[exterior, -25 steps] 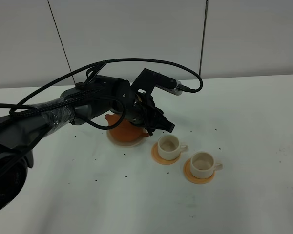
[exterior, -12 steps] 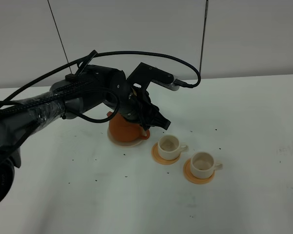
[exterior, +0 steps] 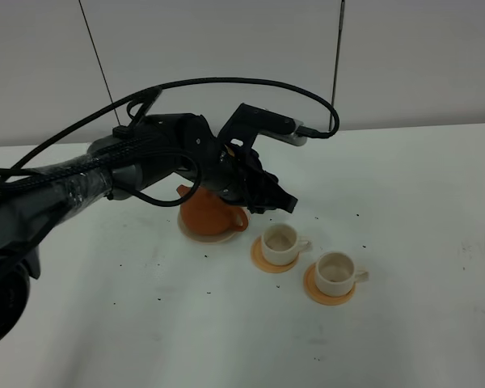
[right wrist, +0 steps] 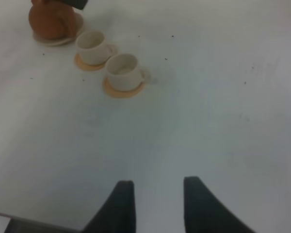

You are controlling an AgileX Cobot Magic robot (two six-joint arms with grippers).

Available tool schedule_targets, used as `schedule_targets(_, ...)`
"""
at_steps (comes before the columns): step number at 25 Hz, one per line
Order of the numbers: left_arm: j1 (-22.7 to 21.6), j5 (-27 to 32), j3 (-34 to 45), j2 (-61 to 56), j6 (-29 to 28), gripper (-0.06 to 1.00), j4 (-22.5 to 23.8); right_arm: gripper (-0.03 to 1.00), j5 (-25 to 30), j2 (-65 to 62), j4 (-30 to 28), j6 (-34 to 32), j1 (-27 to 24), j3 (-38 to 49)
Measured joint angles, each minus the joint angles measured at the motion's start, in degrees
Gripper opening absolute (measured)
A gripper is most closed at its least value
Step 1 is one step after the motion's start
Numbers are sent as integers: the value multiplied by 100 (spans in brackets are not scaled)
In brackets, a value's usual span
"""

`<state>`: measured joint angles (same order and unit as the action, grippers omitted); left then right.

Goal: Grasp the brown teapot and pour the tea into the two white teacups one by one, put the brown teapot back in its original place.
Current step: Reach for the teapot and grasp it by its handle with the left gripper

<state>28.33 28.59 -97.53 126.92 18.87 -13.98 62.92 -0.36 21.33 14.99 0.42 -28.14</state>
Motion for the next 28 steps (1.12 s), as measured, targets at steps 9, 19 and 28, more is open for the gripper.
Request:
schedule_targets(9, 84, -297, 0, 322, 135, 41, -160, 24, -2, 0, 0, 0, 0, 4)
schedule_targets(19, 84, -211, 0, 322, 87, 41, -10, 24, -7, 0, 6, 0, 0, 4)
schedule_targets(28, 79, -126, 0, 261, -532, 41, 732, 24, -7, 0, 12, 0, 0, 4)
